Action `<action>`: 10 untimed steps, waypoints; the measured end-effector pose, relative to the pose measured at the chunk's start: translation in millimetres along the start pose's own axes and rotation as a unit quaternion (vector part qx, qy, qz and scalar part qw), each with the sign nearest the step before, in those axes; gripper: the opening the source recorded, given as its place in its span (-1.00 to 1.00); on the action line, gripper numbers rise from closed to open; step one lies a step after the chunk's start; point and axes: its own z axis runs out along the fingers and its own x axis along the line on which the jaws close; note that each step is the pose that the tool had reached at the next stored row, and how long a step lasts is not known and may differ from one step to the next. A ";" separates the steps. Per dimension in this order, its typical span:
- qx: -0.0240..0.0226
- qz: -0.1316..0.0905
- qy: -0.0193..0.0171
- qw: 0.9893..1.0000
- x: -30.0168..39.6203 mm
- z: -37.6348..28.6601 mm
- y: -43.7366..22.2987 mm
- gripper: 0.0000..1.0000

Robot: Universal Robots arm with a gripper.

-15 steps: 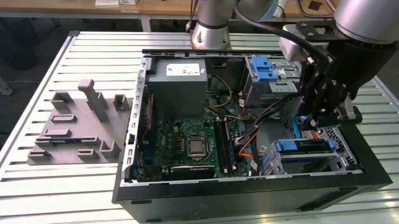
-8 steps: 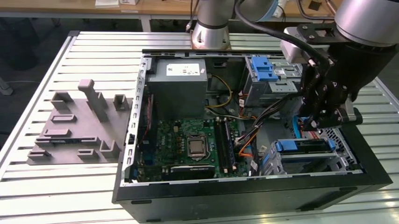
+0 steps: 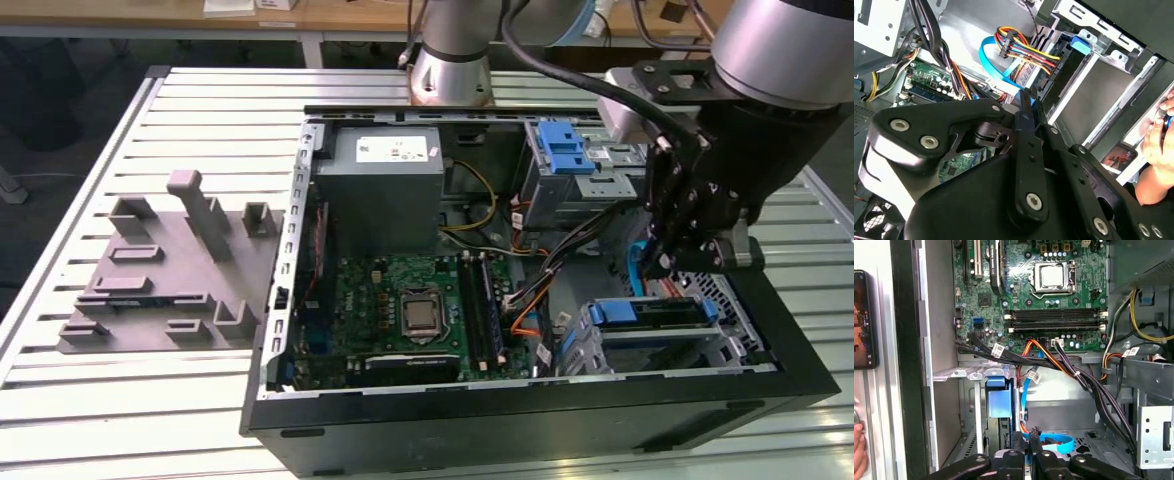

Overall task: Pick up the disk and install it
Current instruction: 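Insert the second disk wire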

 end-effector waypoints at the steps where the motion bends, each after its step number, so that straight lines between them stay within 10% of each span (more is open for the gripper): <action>1: 0.000 0.000 0.000 1.000 0.0 1.1 -0.4 -0.69; 10: 0.001 0.000 0.002 1.000 1.1 8.7 -0.5 -0.69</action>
